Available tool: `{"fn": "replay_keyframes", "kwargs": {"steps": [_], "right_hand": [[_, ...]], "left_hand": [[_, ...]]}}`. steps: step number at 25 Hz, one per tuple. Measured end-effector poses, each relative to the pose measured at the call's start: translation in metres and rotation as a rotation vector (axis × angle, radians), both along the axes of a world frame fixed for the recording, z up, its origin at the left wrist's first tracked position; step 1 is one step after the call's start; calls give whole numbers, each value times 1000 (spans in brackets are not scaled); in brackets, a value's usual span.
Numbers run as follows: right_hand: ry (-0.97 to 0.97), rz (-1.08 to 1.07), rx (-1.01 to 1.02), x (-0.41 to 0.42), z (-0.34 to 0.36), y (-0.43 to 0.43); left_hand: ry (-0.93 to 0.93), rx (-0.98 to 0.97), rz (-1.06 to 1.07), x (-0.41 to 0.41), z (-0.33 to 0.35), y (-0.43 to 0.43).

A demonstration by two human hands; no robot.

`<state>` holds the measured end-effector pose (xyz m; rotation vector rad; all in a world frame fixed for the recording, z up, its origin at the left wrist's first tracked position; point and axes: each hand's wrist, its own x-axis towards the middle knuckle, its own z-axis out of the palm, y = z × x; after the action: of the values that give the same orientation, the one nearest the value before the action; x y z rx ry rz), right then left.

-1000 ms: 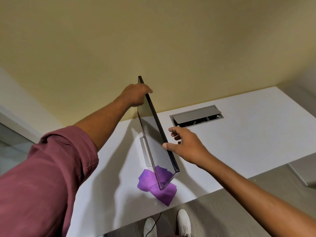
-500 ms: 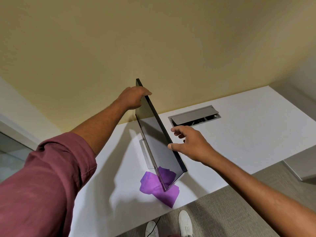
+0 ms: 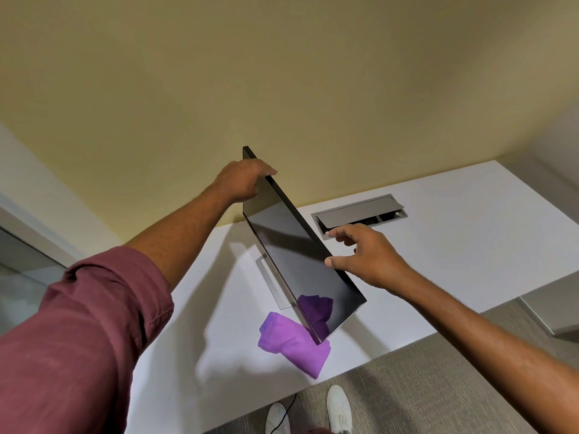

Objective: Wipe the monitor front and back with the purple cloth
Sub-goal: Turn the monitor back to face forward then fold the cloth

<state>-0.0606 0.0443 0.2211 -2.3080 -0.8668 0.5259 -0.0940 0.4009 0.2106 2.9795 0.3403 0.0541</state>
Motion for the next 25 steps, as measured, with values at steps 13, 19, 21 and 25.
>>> {"fn": "replay_keyframes", "kwargs": {"steps": [13, 19, 21, 25], "right_hand": [[-58, 4, -62, 29, 17, -4], [-145, -7, -74, 45, 14, 0], [-154, -5, -78, 52, 13, 1], [-228, 0, -108, 63, 14, 4]], "left_hand": [[-157, 64, 53, -42, -15, 0], [-220, 97, 64, -64, -14, -5], [-218, 118, 72, -71, -13, -9], [-180, 179, 90, -84, -15, -18]]}}
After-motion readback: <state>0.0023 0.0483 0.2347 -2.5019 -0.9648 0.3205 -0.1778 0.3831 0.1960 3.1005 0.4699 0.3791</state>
